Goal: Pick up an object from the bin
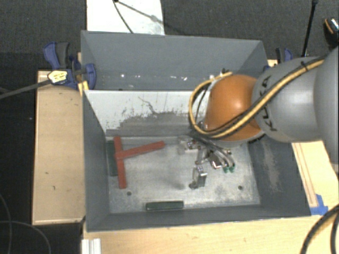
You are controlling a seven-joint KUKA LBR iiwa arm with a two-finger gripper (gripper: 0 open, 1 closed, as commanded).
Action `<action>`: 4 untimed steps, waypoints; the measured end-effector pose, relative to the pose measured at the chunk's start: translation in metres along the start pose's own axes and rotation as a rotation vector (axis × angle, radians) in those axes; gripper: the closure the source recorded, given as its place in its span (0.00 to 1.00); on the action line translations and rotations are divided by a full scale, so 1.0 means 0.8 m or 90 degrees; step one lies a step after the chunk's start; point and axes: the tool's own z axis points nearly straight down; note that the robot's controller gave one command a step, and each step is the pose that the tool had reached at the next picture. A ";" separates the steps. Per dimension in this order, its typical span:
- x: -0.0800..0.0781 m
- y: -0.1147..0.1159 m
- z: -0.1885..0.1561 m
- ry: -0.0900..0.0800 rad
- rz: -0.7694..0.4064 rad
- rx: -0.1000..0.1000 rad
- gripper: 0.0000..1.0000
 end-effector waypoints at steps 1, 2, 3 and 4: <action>-0.075 0.109 0.000 -0.005 -0.026 -0.002 0.00; -0.091 0.087 0.058 0.000 -0.063 0.001 0.00; -0.092 0.088 0.055 -0.001 -0.063 0.000 1.00; -0.052 0.047 0.047 0.000 -0.014 0.001 1.00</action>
Offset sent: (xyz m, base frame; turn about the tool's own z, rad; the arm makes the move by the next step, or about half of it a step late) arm 0.0377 0.0921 -0.0015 -0.0343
